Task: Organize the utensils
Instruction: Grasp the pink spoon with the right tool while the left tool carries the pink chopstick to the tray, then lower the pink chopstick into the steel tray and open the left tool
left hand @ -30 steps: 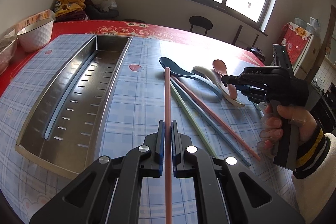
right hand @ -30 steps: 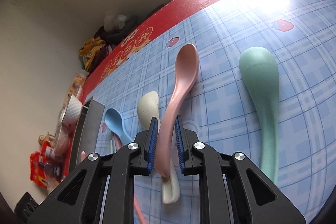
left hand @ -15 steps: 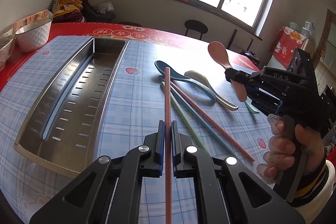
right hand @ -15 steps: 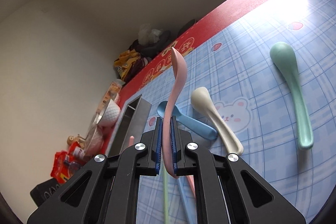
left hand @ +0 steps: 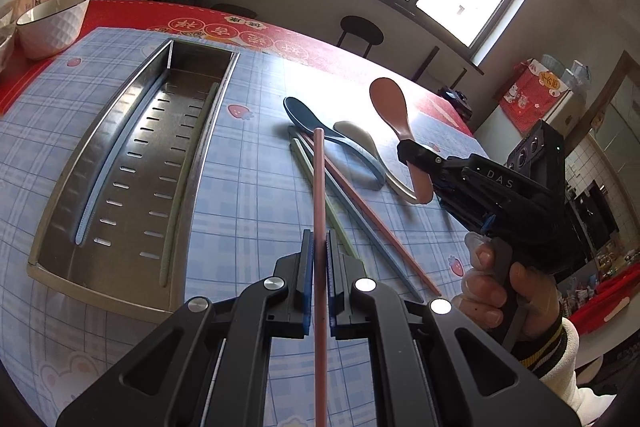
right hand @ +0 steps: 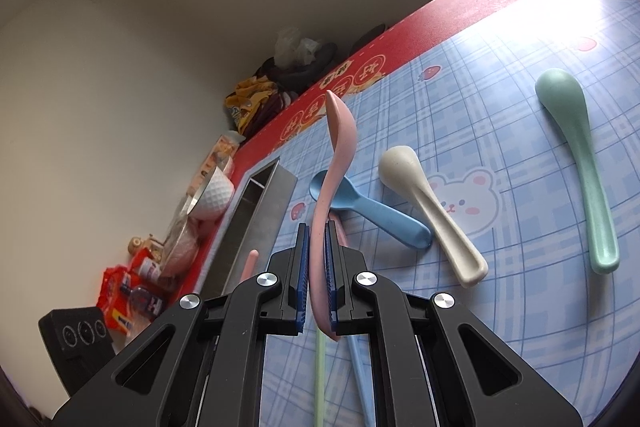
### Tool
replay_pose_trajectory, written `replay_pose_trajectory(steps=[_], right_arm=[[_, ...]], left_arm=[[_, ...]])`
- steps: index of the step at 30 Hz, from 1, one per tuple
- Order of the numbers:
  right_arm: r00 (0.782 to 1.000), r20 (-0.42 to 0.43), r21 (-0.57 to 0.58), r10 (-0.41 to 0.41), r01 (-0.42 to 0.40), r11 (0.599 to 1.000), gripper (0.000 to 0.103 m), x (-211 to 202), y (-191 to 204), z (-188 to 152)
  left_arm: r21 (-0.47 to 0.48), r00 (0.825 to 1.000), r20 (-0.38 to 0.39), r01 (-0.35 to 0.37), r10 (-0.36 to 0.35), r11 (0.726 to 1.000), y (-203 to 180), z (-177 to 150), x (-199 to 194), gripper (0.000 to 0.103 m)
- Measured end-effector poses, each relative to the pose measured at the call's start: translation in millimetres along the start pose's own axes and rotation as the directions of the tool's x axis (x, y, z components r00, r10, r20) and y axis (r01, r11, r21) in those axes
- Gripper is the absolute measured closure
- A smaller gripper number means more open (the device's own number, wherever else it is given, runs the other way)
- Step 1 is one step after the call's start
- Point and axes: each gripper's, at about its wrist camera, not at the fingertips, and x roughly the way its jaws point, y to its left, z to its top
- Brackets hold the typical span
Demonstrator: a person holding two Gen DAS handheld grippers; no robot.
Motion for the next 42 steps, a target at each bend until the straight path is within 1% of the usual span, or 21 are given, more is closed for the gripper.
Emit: replay_pose_trajectory(steps=[3, 6, 8, 10, 13, 15, 19, 21, 23, 28, 29, 30, 32, 34, 35, 37, 38, 39, 40, 41, 42], right_arm=[[1.000, -0.001, 0.000, 0.002, -0.002, 1.000, 0.095, 1, 1, 0], [1.000, -0.002, 0.009, 0.000, 0.000, 1.000, 0.095, -1, -4, 0], [1.000, 0.000, 0.010, 0.000, 0.000, 1.000, 0.095, -1, -4, 0], [1.000, 0.003, 0.011, -0.001, 0.001, 1.000, 0.095, -1, -5, 1], [1.000, 0.001, 0.021, -0.004, 0.004, 1.000, 0.095, -2, -7, 0], [1.000, -0.002, 0.029, -0.005, 0.005, 1.000, 0.095, -2, -10, 0], [1.000, -0.009, 0.031, 0.001, 0.000, 1.000, 0.095, -2, -10, 1], [1.000, -0.012, 0.025, 0.001, -0.001, 1.000, 0.095, -1, -9, 2], [1.000, -0.015, 0.025, 0.000, 0.000, 1.000, 0.095, 0, -8, 2], [1.000, -0.018, 0.030, 0.001, -0.001, 1.000, 0.095, 3, -8, 3], [1.000, -0.019, 0.035, 0.004, -0.004, 0.999, 0.095, 4, -9, 3], [1.000, -0.021, 0.036, 0.007, -0.006, 0.999, 0.095, 5, -9, 3], [1.000, -0.022, 0.030, 0.010, -0.009, 1.000, 0.095, 6, -8, 2], [1.000, -0.026, 0.024, 0.012, -0.012, 1.000, 0.095, 8, -8, 2], [0.999, -0.028, 0.021, 0.014, -0.013, 1.000, 0.095, 9, -7, 1], [0.999, -0.033, 0.016, 0.012, -0.011, 1.000, 0.095, 12, -7, 1], [0.999, -0.034, 0.015, 0.009, -0.009, 1.000, 0.095, 14, -7, 1], [0.999, -0.034, 0.013, 0.007, -0.006, 1.000, 0.095, 14, -7, 0], [0.999, -0.033, 0.009, 0.005, -0.005, 1.000, 0.095, 15, -6, 1], [1.000, -0.031, 0.001, 0.001, -0.001, 1.000, 0.095, 16, -5, 1], [1.000, -0.028, -0.006, -0.004, 0.004, 1.000, 0.095, 18, -2, -1]], left_arm=[[-0.001, 1.000, 0.016, -0.017, 0.017, 1.000, 8, 16, -15, 0.097], [0.005, 0.997, 0.052, -0.062, 0.061, 0.998, 19, 41, -28, 0.097], [0.014, 0.993, 0.072, -0.098, 0.096, 0.995, 26, 60, -31, 0.097], [0.012, 0.990, 0.064, -0.125, 0.124, 0.992, 35, 77, -25, 0.097], [-0.009, 0.986, 0.020, -0.163, 0.163, 0.987, 53, 98, -6, 0.097], [-0.009, 0.982, -0.031, -0.185, 0.184, 0.983, 64, 107, 14, 0.097], [0.005, 0.960, -0.110, -0.257, 0.256, 0.966, 79, 112, 50, 0.097], [0.007, 0.956, -0.142, -0.257, 0.255, 0.966, 83, 111, 60, 0.097], [0.007, 0.959, -0.150, -0.244, 0.242, 0.970, 83, 111, 66, 0.097], [0.016, 0.952, -0.182, -0.246, 0.245, 0.969, 85, 113, 73, 0.095], [0.009, 0.956, -0.188, -0.228, 0.226, 0.974, 86, 113, 72, 0.087], [-0.002, 0.962, -0.190, -0.203, 0.199, 0.979, 88, 113, 69, 0.076], [0.006, 0.972, -0.161, -0.173, 0.171, 0.985, 87, 111, 59, 0.070], [0.032, 0.979, -0.115, -0.168, 0.171, 0.985, 85, 107, 45, 0.069], [0.045, 0.981, -0.088, -0.169, 0.172, 0.985, 86, 105, 37, 0.066], [0.085, 0.980, -0.014, -0.196, 0.198, 0.977, 84, 99, 18, 0.055], [0.114, 0.975, 0.029, -0.221, 0.219, 0.969, 82, 95, 10, 0.044], [0.145, 0.965, 0.075, -0.260, 0.251, 0.955, 80, 90, 1, 0.030], [0.177, 0.952, 0.125, -0.299, 0.280, 0.938, 77, 85, -6, 0.023], [0.206, 0.939, 0.177, -0.329, 0.296, 0.921, 73, 80, -13, 0.012], [0.230, 0.926, 0.225, -0.354, 0.304, 0.907, 71, 74, -18, 0.007]])
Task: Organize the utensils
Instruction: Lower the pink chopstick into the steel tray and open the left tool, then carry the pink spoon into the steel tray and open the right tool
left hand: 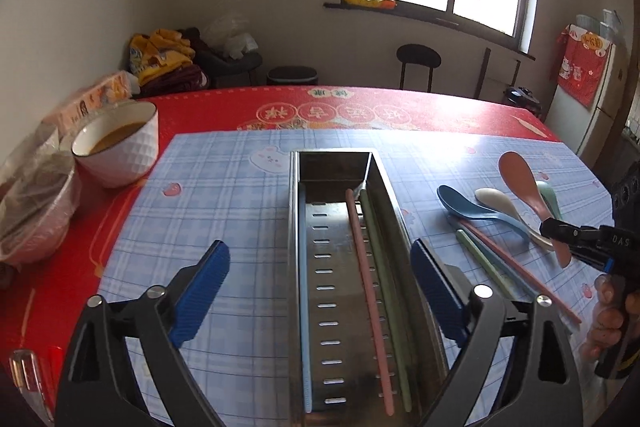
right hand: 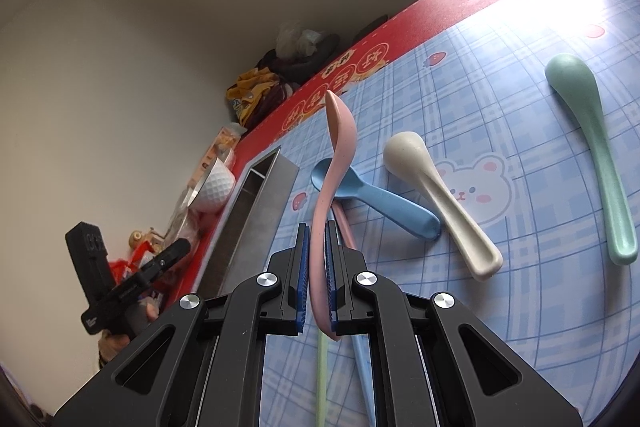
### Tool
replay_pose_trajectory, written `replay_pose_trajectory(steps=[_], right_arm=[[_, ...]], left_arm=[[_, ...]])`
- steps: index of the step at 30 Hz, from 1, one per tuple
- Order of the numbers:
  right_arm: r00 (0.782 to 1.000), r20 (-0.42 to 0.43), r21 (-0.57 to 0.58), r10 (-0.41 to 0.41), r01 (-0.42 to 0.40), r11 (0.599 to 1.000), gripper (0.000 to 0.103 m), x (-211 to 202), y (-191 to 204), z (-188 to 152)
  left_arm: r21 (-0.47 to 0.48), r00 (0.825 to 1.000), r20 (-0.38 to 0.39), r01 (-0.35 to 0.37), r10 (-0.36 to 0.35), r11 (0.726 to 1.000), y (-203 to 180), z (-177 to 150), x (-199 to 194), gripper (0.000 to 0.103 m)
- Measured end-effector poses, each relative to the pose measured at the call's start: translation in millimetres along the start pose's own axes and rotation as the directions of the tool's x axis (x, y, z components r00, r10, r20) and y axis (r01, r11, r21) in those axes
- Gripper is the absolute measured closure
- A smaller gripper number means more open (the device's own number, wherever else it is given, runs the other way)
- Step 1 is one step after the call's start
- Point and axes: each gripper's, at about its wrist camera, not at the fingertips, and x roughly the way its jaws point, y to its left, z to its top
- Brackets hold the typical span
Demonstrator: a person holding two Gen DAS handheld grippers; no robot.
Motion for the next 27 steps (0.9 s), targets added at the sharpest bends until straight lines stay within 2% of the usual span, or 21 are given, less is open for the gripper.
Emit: replay_pose_trajectory(steps=[2, 5, 11, 13, 17, 19, 20, 27], right_arm=[[1.000, 0.012, -0.008, -0.003, 0.003, 1.000, 0.095, 0, 3, 0], [0.999, 0.036, -0.025, -0.032, 0.033, 0.999, 0.095, 0, 7, 0], [0.994, 0.075, 0.009, -0.079, 0.078, 0.997, 0.095, -5, 11, -4], [0.994, 0.063, 0.042, -0.093, 0.091, 0.995, 0.095, -2, 11, -7], [0.992, 0.039, 0.080, -0.116, 0.113, 0.990, 0.095, 9, 21, -10], [0.992, 0.029, 0.095, -0.122, 0.119, 0.988, 0.095, 16, 30, -9], [0.992, 0.022, 0.096, -0.122, 0.119, 0.988, 0.095, 19, 35, -8], [0.990, -0.028, 0.017, -0.137, 0.137, 0.990, 0.095, 52, 84, -5]], left_arm=[[0.028, 0.998, 0.057, -0.020, 0.018, 0.999, 1, -5, -8, 0.006], [0.023, 0.995, 0.098, -0.036, 0.034, 0.999, 6, -7, -9, 0.006], [-0.055, 0.993, 0.114, -0.030, 0.036, 0.998, 19, -13, -13, 0.006], [-0.039, 0.991, 0.130, -0.030, 0.035, 0.999, 16, -15, -18, 0.006], [-0.044, 0.984, 0.158, -0.073, 0.079, 0.996, 15, -16, -24, 0.006], [-0.070, 0.984, 0.130, -0.114, 0.122, 0.991, 20, -17, -19, 0.006], [-0.081, 0.986, 0.116, -0.112, 0.121, 0.990, 23, -17, -16, 0.006], [-0.188, 0.980, 0.151, -0.098, 0.128, 0.977, 47, -14, -28, 0.006]])
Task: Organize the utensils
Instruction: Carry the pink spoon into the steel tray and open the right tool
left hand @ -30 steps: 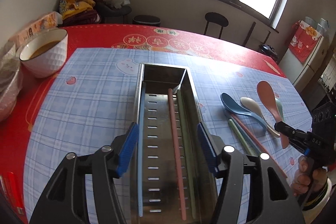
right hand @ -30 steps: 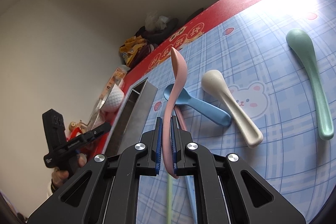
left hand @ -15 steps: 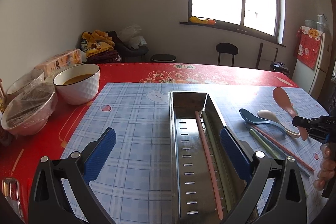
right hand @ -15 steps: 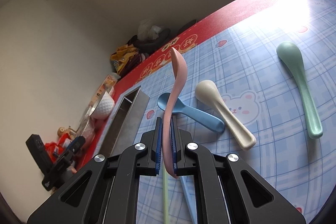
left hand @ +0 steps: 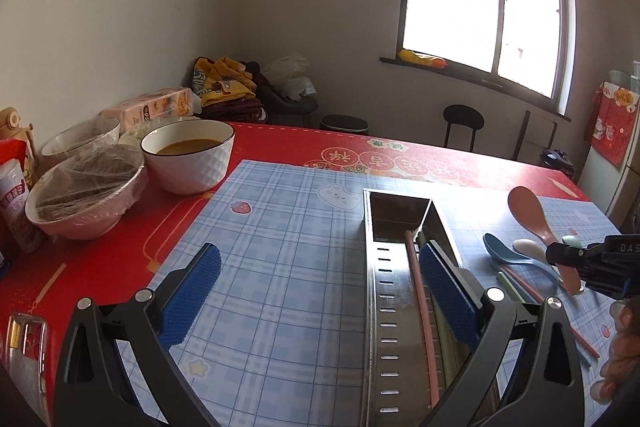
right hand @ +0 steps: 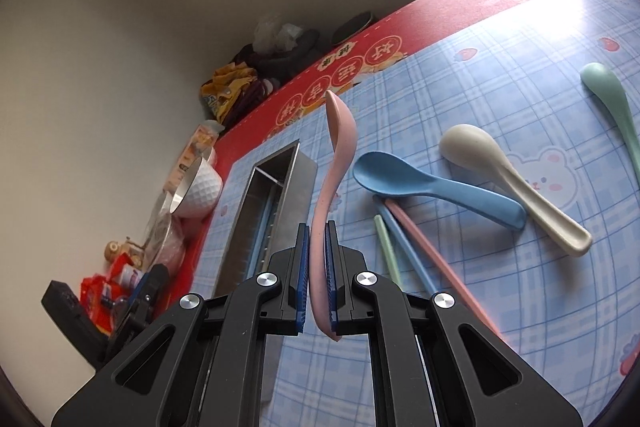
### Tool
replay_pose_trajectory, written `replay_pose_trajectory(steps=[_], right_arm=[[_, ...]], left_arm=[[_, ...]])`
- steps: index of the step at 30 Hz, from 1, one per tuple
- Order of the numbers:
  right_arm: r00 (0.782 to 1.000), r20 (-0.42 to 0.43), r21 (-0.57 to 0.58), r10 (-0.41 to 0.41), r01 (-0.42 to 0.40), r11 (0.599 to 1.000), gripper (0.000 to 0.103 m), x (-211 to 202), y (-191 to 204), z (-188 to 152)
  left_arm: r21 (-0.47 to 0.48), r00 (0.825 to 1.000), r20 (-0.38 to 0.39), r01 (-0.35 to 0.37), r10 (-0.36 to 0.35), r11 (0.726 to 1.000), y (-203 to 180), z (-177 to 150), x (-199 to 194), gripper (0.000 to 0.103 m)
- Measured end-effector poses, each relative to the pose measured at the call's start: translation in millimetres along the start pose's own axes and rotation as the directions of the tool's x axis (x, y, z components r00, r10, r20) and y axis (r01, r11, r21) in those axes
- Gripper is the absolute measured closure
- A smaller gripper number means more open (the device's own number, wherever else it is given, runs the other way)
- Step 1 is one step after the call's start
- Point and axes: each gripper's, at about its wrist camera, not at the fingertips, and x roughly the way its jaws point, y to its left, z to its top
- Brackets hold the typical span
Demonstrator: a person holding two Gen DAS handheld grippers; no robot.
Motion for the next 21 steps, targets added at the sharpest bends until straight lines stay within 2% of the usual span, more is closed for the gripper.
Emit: replay_pose_trajectory(steps=[3, 7, 14, 21], right_arm=[[0.999, -0.035, -0.025, -0.009, 0.008, 1.000, 0.095, 16, 17, 0], [0.997, -0.076, -0.052, -0.027, 0.023, 0.998, 0.095, 39, 35, 0], [0.988, -0.135, -0.069, -0.076, 0.067, 0.995, 0.095, 81, 63, 2], [0.980, -0.174, -0.062, -0.098, 0.088, 0.994, 0.095, 108, 72, -8]], left_arm=[[-0.047, 1.000, 0.010, 0.002, -0.001, 0.999, 11, 3, -2, 0.006], [-0.094, 0.998, 0.000, -0.061, 0.061, 0.994, 25, 6, 1, 0.006], [-0.152, 0.992, -0.002, -0.124, 0.125, 0.981, 43, 7, 1, 0.006], [-0.183, 0.992, -0.019, -0.126, 0.125, 0.975, 50, 7, 5, 0.006]])
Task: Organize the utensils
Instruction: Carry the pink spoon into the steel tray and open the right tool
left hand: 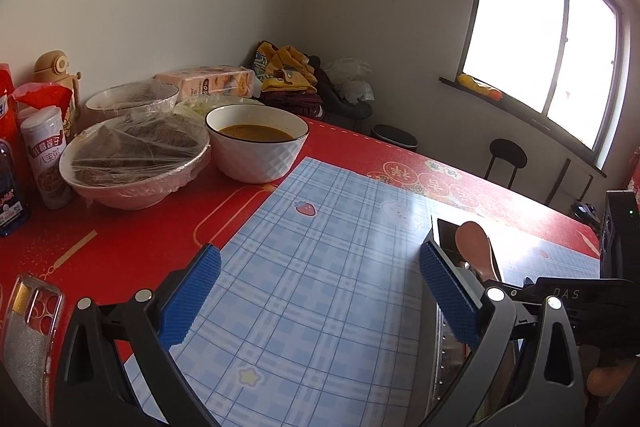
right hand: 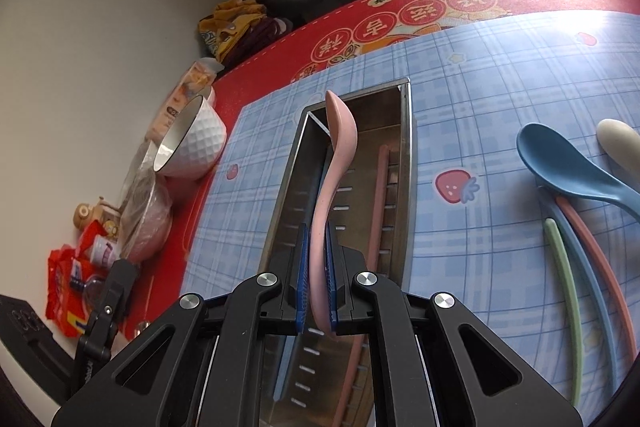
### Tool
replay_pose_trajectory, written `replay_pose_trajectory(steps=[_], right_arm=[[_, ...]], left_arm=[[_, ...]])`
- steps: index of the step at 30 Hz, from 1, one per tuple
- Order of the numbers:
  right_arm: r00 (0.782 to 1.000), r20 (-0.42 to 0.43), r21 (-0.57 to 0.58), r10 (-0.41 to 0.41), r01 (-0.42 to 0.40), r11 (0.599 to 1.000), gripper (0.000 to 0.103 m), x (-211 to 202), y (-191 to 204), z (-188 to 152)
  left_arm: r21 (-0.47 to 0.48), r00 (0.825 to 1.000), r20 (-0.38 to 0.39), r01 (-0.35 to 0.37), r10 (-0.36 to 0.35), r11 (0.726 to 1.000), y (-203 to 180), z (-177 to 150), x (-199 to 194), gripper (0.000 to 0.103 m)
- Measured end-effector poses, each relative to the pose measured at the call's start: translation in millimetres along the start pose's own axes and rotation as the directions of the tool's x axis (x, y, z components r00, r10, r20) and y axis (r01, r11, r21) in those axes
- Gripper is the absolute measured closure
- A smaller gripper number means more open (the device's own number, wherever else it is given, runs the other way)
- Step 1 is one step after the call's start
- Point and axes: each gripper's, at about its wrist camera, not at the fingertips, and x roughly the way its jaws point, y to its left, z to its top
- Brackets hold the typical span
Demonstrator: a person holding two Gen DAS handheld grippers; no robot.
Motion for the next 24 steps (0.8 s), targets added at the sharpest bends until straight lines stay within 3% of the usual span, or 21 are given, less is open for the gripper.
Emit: replay_pose_trajectory(steps=[17, 19, 21, 24], right_arm=[[0.996, -0.074, -0.076, -0.049, 0.043, 0.996, 0.092, 18, 13, 0], [0.996, -0.065, -0.076, -0.056, 0.051, 0.996, 0.087, 15, 11, 1], [0.998, -0.056, -0.098, -0.042, 0.036, 0.995, 0.070, 10, 12, 1], [0.999, -0.001, -0.185, -0.039, 0.038, 0.982, 0.066, -7, 19, 1]], left_arm=[[0.019, 0.998, 0.021, 0.057, -0.057, 0.998, -7, -2, -4, 0.006], [0.029, 0.997, 0.029, 0.070, -0.071, 0.997, -10, -3, -6, 0.006], [0.038, 0.996, 0.036, 0.082, -0.083, 0.996, -13, -3, -7, 0.006], [0.054, 0.995, 0.036, 0.092, -0.094, 0.994, -17, -4, -6, 0.006]])
